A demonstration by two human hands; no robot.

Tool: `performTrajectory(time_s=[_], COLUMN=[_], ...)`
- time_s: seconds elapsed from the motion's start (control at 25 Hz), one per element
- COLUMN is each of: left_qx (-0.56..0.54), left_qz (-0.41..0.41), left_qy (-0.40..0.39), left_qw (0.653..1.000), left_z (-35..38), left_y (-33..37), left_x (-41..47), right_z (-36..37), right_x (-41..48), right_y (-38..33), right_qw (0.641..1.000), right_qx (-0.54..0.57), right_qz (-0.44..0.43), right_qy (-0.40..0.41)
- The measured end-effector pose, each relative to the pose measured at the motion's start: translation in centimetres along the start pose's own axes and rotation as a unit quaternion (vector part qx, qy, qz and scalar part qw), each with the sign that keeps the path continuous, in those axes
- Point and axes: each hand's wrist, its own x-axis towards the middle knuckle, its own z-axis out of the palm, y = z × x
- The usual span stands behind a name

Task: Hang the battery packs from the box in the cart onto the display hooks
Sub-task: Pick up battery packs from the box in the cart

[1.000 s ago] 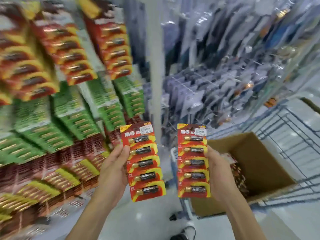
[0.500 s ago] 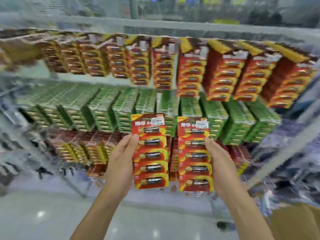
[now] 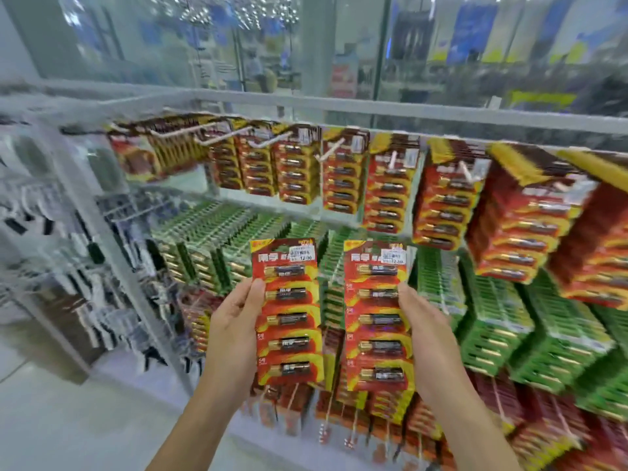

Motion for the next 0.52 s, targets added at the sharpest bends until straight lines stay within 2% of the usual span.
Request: performTrajectory(time_s=[0.2,0.36,0.52], left_qx=[0.021,0.006,-0.020], left_qz=[0.005,0.011,0.006], left_qy=[0.026,0.055,0.072], left_qw=[0.999,0.998,0.997], left_z=[-0.9,-2.7,-4.4], left_y=[1.3,2.2,3.5], left_x=[6.5,10.4,14.0], right_z=[3.9,7.7,10.9], right_x=[6.4,10.2,12.7], right_y=[-1.0,-1.1,-1.0], right_qw=[1.000,0.998,0.997], right_qx=[-0.003,-0.020,-0.012], right_qz=[0.012,0.018,0.033], right_qy=[-0.022,-0.063,-0.068])
